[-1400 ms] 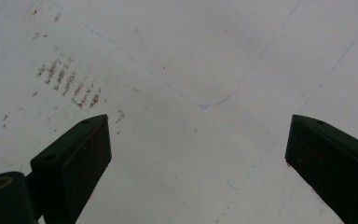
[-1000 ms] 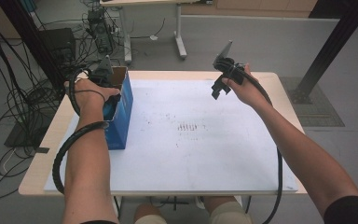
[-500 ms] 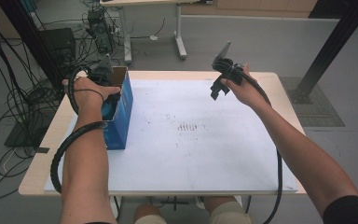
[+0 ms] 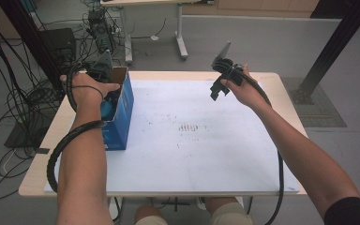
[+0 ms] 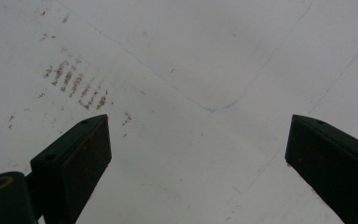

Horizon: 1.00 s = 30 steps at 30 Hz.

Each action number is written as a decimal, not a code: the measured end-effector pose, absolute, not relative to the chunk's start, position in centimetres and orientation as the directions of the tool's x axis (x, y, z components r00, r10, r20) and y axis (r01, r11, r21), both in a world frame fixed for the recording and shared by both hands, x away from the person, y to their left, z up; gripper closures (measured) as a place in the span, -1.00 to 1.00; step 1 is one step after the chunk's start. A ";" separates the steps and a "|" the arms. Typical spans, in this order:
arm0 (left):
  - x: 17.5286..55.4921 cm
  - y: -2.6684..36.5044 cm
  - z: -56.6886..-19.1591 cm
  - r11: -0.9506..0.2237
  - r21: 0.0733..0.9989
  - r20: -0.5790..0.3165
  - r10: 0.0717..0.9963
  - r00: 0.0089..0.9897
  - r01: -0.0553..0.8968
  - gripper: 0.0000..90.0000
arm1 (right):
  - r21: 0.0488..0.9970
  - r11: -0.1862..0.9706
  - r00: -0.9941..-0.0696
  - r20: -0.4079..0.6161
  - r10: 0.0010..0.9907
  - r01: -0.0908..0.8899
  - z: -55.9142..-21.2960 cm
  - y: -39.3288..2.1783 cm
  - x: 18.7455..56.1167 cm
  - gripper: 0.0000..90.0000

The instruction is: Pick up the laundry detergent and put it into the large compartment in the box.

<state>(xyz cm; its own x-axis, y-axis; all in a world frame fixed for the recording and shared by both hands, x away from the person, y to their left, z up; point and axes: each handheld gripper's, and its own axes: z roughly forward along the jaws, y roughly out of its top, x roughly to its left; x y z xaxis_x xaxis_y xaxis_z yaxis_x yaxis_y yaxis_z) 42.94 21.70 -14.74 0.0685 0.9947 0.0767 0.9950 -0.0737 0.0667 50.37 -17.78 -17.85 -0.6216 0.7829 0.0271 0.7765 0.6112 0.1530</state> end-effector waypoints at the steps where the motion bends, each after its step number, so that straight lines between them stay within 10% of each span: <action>1: 42.9 21.7 -14.6 -0.074 0.072 0.074 0.995 0.068 0.995 -0.30 | 0.153 0.610 -0.620 0.028 0.784 0.777 -17.8 -17.8 50.4 -0.85; 30: 41.2 19.6 -9.4 -0.238 0.132 0.054 0.971 0.233 0.962 -0.55 | 0.151 0.600 -0.611 0.034 0.791 0.785 -17.9 -17.9 50.6 -0.85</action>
